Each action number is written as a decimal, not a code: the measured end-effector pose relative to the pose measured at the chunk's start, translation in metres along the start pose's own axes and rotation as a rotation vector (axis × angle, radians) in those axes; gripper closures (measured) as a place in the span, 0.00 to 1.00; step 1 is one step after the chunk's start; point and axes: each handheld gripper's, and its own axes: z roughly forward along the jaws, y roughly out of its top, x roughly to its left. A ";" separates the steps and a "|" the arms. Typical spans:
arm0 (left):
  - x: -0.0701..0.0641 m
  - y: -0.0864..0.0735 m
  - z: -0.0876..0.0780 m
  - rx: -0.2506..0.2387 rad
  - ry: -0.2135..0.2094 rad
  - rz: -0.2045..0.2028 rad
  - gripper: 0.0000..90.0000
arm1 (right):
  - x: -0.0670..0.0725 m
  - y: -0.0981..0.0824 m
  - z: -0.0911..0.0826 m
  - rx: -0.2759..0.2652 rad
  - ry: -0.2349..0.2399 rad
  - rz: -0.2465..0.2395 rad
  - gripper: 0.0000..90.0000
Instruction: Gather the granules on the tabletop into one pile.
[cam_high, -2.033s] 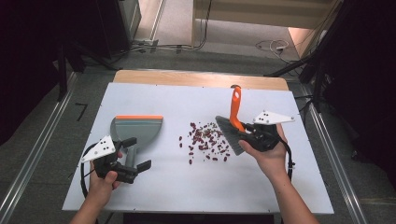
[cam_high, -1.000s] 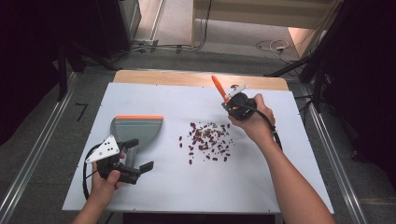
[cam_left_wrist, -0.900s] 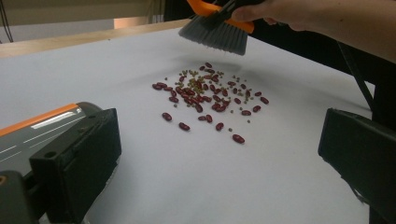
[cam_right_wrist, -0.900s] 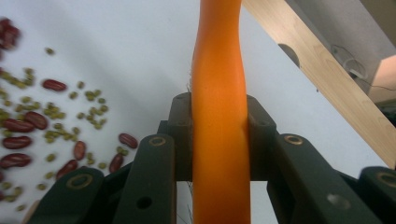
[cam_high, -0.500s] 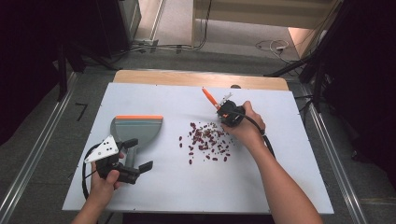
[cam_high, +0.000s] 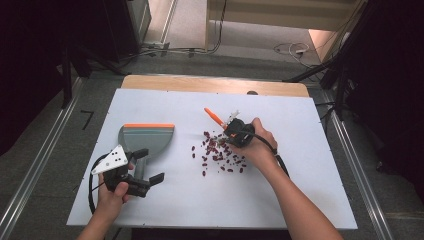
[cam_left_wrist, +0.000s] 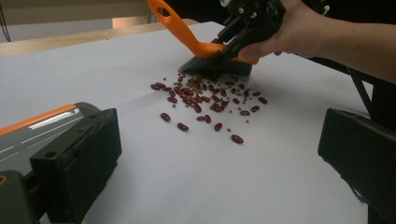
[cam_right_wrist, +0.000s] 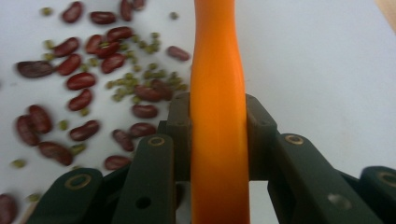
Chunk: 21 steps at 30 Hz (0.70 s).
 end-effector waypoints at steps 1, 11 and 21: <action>0.000 0.000 0.000 0.000 0.000 0.000 0.00 | 0.003 -0.001 -0.002 0.001 0.003 0.003 0.76; -0.001 0.000 0.001 0.003 -0.004 0.000 0.00 | 0.029 -0.007 -0.014 -0.022 -0.077 -0.178 0.76; -0.001 0.000 0.000 0.003 -0.001 -0.001 0.01 | 0.005 0.022 -0.026 -0.115 -0.068 -0.205 0.76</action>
